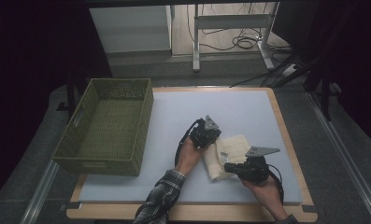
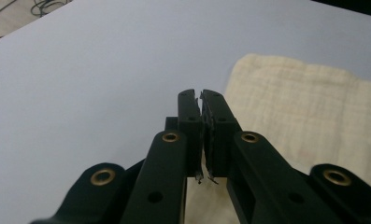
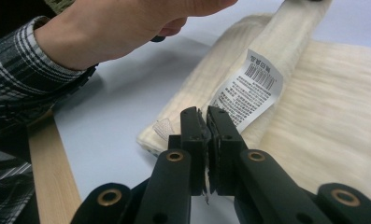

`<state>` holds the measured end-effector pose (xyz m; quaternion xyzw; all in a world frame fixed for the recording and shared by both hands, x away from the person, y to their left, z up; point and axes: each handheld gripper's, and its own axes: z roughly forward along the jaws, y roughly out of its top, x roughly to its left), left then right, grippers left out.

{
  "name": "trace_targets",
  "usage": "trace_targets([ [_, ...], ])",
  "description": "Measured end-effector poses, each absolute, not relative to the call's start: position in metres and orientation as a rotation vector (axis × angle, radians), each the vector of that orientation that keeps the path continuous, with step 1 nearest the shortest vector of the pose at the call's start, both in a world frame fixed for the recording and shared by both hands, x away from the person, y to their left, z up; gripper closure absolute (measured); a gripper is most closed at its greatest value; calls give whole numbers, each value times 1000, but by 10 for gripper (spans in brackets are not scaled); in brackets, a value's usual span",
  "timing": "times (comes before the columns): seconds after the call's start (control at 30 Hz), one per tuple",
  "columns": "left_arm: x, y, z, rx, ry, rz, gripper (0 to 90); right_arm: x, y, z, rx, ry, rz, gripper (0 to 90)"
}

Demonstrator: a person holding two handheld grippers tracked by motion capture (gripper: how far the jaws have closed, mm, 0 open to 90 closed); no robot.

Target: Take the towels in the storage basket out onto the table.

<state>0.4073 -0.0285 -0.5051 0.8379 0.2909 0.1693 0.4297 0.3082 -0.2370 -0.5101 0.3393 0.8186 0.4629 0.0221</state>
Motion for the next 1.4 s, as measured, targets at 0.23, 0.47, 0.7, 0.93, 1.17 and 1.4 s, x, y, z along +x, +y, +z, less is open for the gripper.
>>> trace_targets([
  [0.23, 414, -49, -502, 2111, 698, 422, 869, 309, -257, -508, 1083, 2486, 1425, 861],
  [0.47, 421, -64, -502, 2119, 695, 414, 869, 314, -274, -509, 1128, 2450, 1407, 860],
  [0.7, 426, -77, -503, 2127, 685, 410, 868, 314, -284, -509, 1144, 2426, 1401, 859],
  [0.93, 430, -88, -505, 2134, 698, 404, 821, 315, -292, -508, 1152, 2411, 1373, 832],
  [1.17, 429, -82, -494, 2081, 715, 416, 548, 315, -308, -503, 1184, 2339, 1351, 736],
  [1.4, 424, -68, -488, 2077, 724, 448, 435, 314, -335, -499, 1229, 2280, 1264, 672],
])
